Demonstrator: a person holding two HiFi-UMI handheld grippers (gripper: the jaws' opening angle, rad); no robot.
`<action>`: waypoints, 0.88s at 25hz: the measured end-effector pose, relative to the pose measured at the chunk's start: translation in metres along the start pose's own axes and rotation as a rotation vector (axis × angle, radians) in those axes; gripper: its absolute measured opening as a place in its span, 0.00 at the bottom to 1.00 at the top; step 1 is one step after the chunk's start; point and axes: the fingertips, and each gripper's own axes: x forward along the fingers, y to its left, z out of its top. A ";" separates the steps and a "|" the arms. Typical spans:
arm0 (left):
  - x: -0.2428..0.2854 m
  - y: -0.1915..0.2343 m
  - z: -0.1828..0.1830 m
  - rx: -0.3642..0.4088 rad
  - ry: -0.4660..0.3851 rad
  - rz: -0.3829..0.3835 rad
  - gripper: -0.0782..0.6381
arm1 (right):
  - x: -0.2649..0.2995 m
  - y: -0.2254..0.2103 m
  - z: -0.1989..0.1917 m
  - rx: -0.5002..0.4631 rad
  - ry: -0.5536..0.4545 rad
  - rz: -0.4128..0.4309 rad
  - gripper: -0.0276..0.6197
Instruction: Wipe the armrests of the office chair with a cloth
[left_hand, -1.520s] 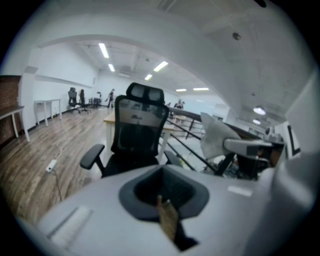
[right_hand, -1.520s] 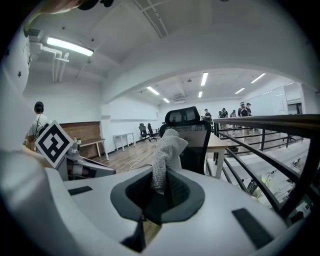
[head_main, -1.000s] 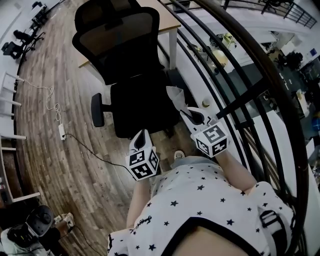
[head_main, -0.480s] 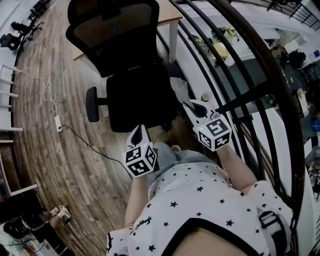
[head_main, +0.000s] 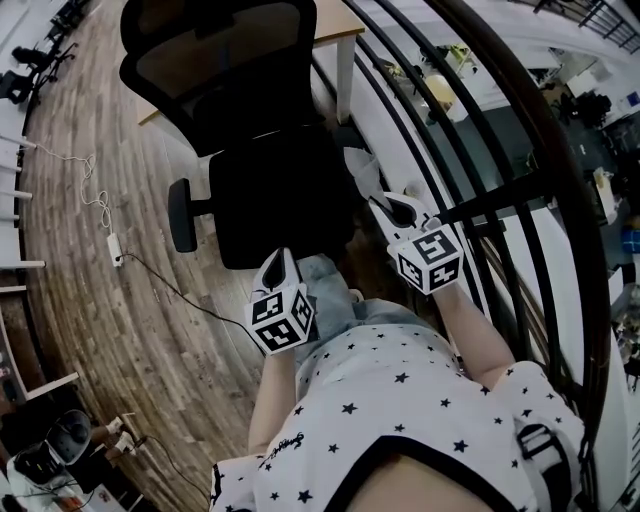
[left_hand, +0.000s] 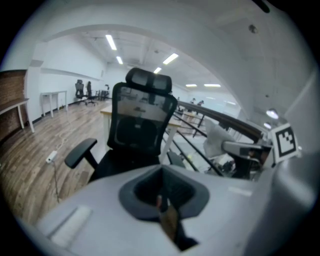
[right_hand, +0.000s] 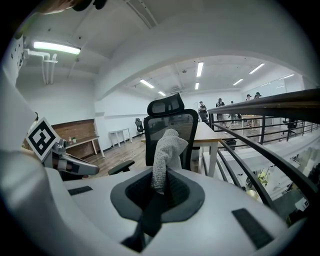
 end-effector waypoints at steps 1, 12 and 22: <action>0.004 0.000 0.003 0.005 0.003 -0.003 0.12 | 0.004 -0.003 0.002 0.001 0.000 -0.004 0.09; 0.037 0.014 0.012 0.033 0.046 -0.038 0.12 | 0.048 -0.029 -0.006 -0.015 0.049 -0.050 0.09; 0.071 0.023 0.016 0.051 0.104 -0.074 0.12 | 0.100 -0.062 -0.022 -0.043 0.121 -0.079 0.09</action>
